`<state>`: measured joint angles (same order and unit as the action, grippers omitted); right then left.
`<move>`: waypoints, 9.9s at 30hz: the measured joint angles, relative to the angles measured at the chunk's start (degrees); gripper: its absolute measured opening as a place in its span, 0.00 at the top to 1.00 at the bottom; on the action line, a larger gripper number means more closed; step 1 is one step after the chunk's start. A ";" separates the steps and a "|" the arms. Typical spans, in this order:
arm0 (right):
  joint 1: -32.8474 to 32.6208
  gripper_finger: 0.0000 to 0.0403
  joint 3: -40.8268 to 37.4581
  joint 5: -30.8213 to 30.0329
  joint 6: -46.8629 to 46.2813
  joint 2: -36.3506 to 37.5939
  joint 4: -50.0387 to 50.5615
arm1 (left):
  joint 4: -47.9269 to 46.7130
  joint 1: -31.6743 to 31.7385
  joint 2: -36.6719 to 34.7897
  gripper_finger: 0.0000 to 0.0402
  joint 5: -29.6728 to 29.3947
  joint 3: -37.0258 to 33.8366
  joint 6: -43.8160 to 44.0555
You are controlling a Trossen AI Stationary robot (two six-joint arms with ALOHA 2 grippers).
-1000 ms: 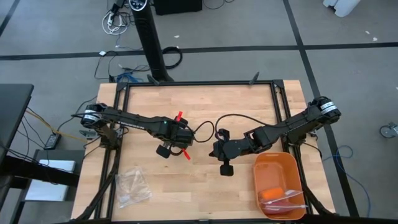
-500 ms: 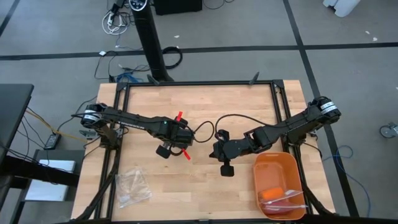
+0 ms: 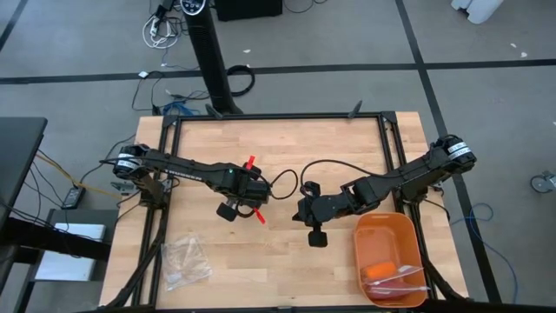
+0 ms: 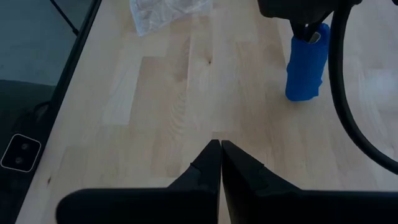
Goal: Roll bandage
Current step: Roll the blue bandage, then open the transparent zip lock bag
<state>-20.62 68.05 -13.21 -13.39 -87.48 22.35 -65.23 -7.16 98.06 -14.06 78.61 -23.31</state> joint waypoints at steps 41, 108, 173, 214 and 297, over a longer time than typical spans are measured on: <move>-0.80 0.98 0.00 0.22 0.02 0.00 0.63 | -2.86 -0.07 -0.50 0.98 -0.10 3.00 5.80; 1.49 0.89 -17.27 2.95 7.00 -0.55 -31.56 | 26.22 -50.40 -1.22 0.64 16.81 -21.44 95.58; -7.08 0.72 -17.27 -5.01 12.96 9.84 -26.71 | 5.51 -40.86 1.79 0.76 14.96 -8.47 68.34; -7.08 0.70 -17.27 -5.22 17.95 9.84 -30.60 | 12.88 -36.64 -9.36 0.99 6.82 -5.88 61.43; -0.19 1.00 -11.80 -8.66 16.35 3.49 -27.24 | 85.29 -8.20 -40.97 0.71 5.97 -42.58 14.56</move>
<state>-20.82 56.26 -21.87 2.96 -83.99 -4.89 20.06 -15.35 57.09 -8.10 36.03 -8.75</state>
